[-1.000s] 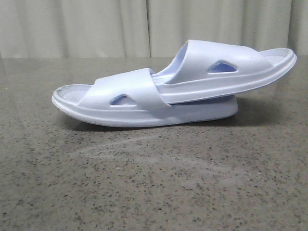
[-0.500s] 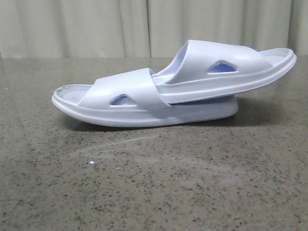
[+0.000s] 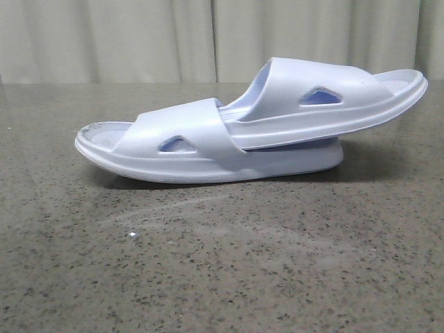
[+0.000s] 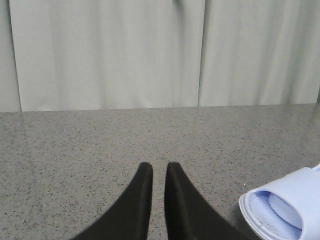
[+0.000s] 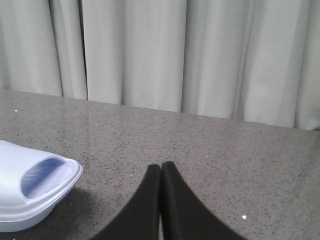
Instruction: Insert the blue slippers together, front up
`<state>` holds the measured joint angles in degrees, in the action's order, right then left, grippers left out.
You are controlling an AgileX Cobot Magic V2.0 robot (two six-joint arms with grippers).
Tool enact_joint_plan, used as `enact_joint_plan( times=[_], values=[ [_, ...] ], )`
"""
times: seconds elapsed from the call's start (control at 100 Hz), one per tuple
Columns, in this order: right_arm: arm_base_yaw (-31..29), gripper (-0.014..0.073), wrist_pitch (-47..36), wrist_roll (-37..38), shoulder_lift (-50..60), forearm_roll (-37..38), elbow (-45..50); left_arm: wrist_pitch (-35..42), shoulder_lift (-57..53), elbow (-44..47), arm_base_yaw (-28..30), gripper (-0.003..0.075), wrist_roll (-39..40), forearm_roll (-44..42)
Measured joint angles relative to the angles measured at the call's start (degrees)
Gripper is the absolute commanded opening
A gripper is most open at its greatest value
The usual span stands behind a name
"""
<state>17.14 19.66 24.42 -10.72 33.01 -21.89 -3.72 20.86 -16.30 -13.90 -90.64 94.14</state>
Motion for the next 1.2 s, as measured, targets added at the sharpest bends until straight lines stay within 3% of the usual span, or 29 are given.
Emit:
enact_joint_plan(
  times=[0.33, 0.48, 0.58, 0.78, 0.89, 1.03, 1.2],
  values=[
    [0.0, -0.0107, 0.0, 0.0, 0.0, 0.0, 0.0, 0.0, 0.0, 0.0, 0.0, 0.0016, 0.0, -0.29],
    [0.0, -0.0107, 0.0, 0.0, 0.0, 0.0, 0.0, -0.73, 0.0, 0.41, 0.0, 0.0016, 3.27, -9.96],
    [0.0, -0.0107, 0.1, 0.0, 0.0, 0.0, 0.0, -2.3, 0.0, 0.4, 0.0, 0.0016, 16.48, -25.29],
    [0.0, -0.0107, 0.1, 0.0, 0.0, 0.0, 0.0, -6.43, -2.93, 1.44, 0.0, 0.0016, 56.63, -65.5],
    [0.0, -0.0107, 0.1, 0.0, 0.0, 0.0, 0.0, -6.73, -6.23, 4.28, 0.0, 0.0016, 71.66, -79.28],
    [0.0, -0.0107, 0.1, 0.0, 0.0, 0.0, 0.0, -2.17, -11.05, 10.36, 0.0, 0.0016, 82.65, -89.56],
    [0.0, -0.0107, 0.1, 0.0, 0.0, 0.0, 0.0, 4.89, -16.25, 16.51, 0.0, 0.0016, 85.57, -92.86]
  ],
)
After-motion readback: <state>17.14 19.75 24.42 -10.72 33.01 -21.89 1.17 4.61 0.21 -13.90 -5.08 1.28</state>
